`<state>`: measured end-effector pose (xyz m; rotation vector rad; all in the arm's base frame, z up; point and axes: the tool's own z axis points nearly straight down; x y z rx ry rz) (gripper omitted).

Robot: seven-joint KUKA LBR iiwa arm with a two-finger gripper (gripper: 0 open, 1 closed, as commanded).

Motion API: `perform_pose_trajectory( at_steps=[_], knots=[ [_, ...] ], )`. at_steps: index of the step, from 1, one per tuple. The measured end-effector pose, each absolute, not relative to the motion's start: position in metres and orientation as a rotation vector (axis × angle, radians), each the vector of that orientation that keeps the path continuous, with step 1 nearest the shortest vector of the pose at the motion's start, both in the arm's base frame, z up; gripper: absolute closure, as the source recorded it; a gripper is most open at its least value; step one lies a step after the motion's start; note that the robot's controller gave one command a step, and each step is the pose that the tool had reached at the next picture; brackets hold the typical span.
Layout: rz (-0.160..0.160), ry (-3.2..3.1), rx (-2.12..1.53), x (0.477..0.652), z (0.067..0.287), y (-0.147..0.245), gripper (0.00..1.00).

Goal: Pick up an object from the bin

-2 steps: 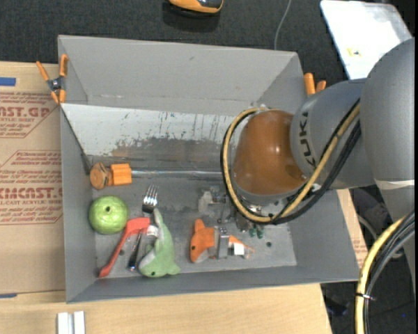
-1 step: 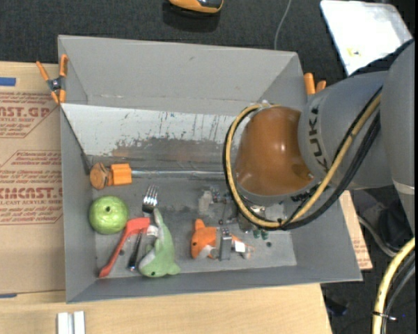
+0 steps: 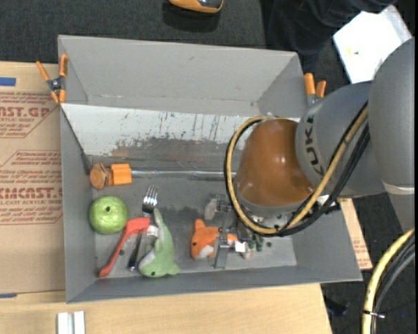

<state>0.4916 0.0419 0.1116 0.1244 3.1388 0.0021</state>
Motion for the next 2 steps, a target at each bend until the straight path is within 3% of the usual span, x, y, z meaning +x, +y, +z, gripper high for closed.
perform_pose_trajectory(
  at_steps=[1,2],
  knots=[
    [0.005,3.122,0.299,0.4848,0.0684,0.0402,0.0],
    [0.006,3.122,0.306,0.4815,0.0694,0.0438,1.0]
  ],
)
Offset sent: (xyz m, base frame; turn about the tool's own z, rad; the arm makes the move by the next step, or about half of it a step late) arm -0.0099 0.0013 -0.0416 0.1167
